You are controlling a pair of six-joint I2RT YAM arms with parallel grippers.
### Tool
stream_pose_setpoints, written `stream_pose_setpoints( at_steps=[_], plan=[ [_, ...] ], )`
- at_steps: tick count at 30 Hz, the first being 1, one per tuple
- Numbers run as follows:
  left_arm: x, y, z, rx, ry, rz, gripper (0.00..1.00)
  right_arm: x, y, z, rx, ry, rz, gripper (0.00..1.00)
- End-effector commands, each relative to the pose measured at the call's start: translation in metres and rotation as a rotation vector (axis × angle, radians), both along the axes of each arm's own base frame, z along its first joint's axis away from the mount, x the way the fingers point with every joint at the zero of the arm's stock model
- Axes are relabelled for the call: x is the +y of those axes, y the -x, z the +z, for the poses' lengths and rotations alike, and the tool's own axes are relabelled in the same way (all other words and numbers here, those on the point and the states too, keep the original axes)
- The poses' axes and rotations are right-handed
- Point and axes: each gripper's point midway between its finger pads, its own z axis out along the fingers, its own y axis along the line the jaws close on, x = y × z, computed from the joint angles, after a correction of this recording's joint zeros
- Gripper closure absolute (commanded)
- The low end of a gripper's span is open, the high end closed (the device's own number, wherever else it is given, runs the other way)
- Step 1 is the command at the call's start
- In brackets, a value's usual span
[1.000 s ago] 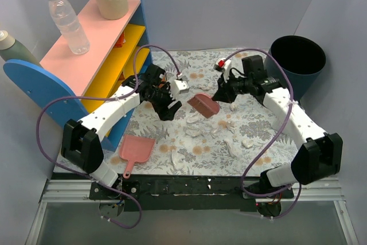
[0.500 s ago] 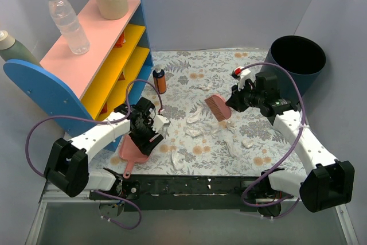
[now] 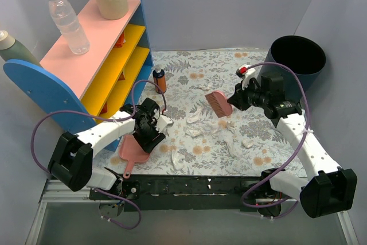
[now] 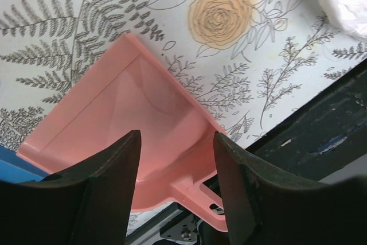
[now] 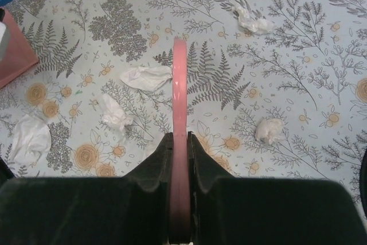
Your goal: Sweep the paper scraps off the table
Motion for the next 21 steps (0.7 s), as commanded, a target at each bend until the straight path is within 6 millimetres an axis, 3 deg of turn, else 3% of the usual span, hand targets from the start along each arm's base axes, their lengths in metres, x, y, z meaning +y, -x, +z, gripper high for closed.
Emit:
stream_pose_setpoints(
  at_steps=[1,5,9,14,21],
  plan=[
    [-0.015,0.003,0.003,-0.006,0.046,-0.054,0.48,-0.001,-0.006,0.020,-0.077,-0.045,0.007,0.99],
    [-0.020,0.005,0.003,0.030,0.044,-0.037,0.48,-0.006,-0.005,0.024,-0.084,-0.055,-0.007,0.99],
    [-0.029,0.002,-0.001,0.045,0.070,0.022,0.41,-0.018,-0.005,0.018,-0.072,-0.043,-0.043,0.99],
    [-0.039,0.003,-0.007,0.091,0.096,-0.006,0.42,-0.022,-0.006,0.017,-0.062,-0.058,-0.048,0.99],
    [-0.068,-0.021,-0.013,0.095,0.166,-0.024,0.45,-0.031,-0.015,0.016,-0.051,-0.044,-0.088,0.99]
  ],
)
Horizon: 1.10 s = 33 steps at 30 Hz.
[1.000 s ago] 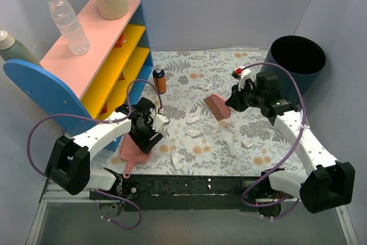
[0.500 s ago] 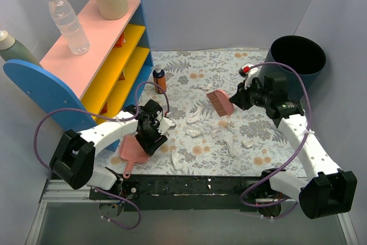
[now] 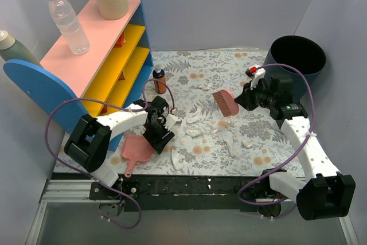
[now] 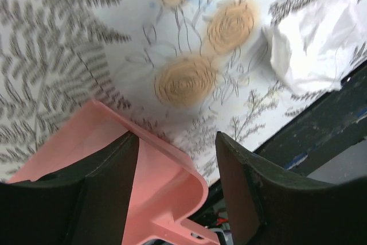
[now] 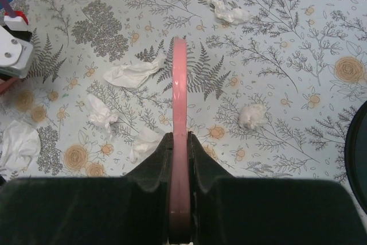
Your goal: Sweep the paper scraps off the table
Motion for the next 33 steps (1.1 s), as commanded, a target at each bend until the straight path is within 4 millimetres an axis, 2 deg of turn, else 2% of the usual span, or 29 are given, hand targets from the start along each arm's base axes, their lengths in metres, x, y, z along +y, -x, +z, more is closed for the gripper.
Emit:
stream_pose_setpoints(
  at_steps=[1,6,12,14,17,21,22,25,26,28,31,32,33],
  plan=[
    [-0.035,-0.025,0.006,-0.043,0.129,-0.010,0.46,-0.002,-0.011,0.016,-0.048,-0.015,-0.015,0.99],
    [-0.052,-0.037,-0.003,-0.039,0.175,-0.032,0.47,-0.005,-0.015,0.011,-0.030,-0.005,-0.028,0.99],
    [-0.082,-0.055,0.007,-0.058,0.285,-0.096,0.47,-0.004,-0.024,0.013,-0.036,-0.002,-0.028,0.99],
    [-0.090,-0.062,0.008,-0.086,0.322,-0.109,0.47,-0.005,-0.025,0.007,-0.028,0.000,-0.030,0.99],
    [-0.096,-0.063,0.006,-0.084,0.332,-0.122,0.48,-0.003,-0.026,0.005,-0.014,-0.004,-0.029,0.99],
    [-0.095,-0.082,0.025,-0.170,0.309,-0.109,0.48,-0.002,-0.029,0.005,-0.006,-0.010,-0.024,0.99],
    [-0.096,-0.088,0.037,-0.209,0.315,-0.109,0.48,-0.002,-0.030,0.006,-0.008,-0.012,-0.025,0.99],
    [-0.093,-0.094,0.061,-0.266,0.305,-0.116,0.46,0.000,-0.033,0.004,0.000,-0.018,-0.022,0.99],
    [-0.088,-0.090,0.072,-0.279,0.305,-0.120,0.45,0.001,-0.034,0.005,-0.001,-0.020,-0.018,0.99],
    [-0.077,-0.085,0.078,-0.294,0.271,-0.128,0.45,0.001,-0.036,0.004,-0.002,-0.019,-0.017,0.99],
    [-0.049,-0.064,0.081,-0.270,0.183,-0.112,0.44,0.001,-0.037,0.004,-0.005,-0.016,-0.019,0.99],
    [-0.029,-0.051,0.076,-0.259,0.119,-0.101,0.43,0.003,-0.035,0.005,-0.012,-0.022,0.007,0.99],
    [-0.019,-0.045,0.073,-0.264,0.091,-0.097,0.43,0.005,-0.034,0.005,-0.024,-0.013,0.029,0.99]
  ],
)
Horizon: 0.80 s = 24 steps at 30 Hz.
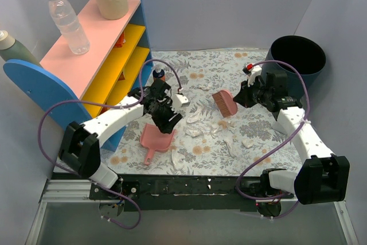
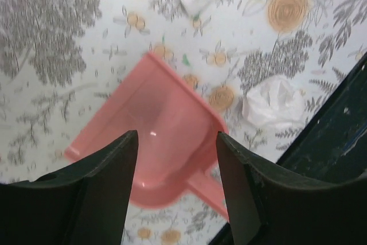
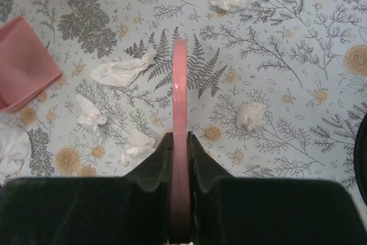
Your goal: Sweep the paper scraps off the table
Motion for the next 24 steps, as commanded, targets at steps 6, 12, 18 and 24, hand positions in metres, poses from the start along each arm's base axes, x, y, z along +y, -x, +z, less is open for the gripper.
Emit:
stream_pose_setpoints(
  at_steps=[6,12,18,24],
  plan=[
    [0.113,0.055,-0.022,-0.167,-0.294,-0.013,0.41,0.006,-0.012,0.022,-0.088,-0.025,0.043,0.99],
    [0.134,0.036,-0.023,-0.316,-0.408,-0.244,0.42,0.006,-0.007,0.008,-0.046,-0.027,0.037,0.99],
    [0.124,0.025,-0.036,-0.348,-0.391,-0.329,0.41,0.010,-0.007,0.003,-0.017,-0.055,0.042,0.99],
    [0.100,-0.019,-0.035,-0.535,-0.343,-0.344,0.41,0.008,-0.012,0.008,-0.044,-0.042,0.033,0.99]
  ],
)
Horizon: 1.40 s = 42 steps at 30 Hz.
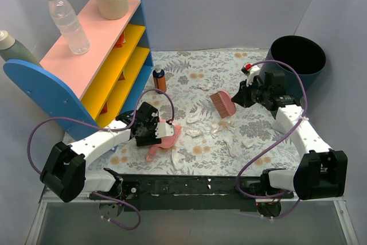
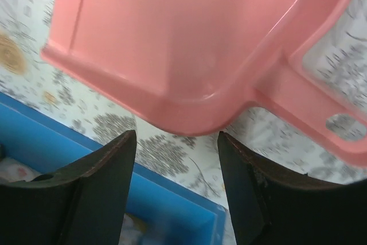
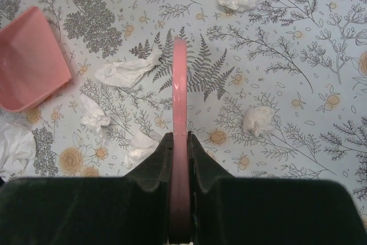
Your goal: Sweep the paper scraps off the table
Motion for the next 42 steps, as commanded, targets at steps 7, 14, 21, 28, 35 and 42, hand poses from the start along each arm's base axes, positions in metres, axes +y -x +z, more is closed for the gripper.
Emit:
stream_pose_setpoints(
  at_steps=[7,14,21,28,35,42],
  plan=[
    [-0.042,-0.114,0.032,-0.368,0.115,0.063,0.41,-0.001,-0.007,0.015,-0.090,-0.019,-0.013,0.99],
    [-0.045,-0.099,0.063,-0.213,0.239,0.338,0.36,-0.006,0.005,0.008,-0.092,0.005,-0.024,0.99],
    [-0.051,-0.010,0.061,0.138,0.306,0.294,0.32,-0.005,0.007,0.004,-0.081,-0.003,-0.023,0.99],
    [-0.041,0.031,0.042,0.214,0.337,0.275,0.31,-0.003,0.004,0.006,-0.074,-0.015,-0.017,0.99],
    [-0.040,0.026,0.017,0.186,0.350,0.312,0.32,-0.002,0.005,0.006,-0.058,-0.016,-0.014,0.99],
    [-0.039,0.023,0.000,0.199,0.316,0.317,0.39,-0.004,0.001,0.011,-0.072,-0.005,-0.016,0.99]
  ],
)
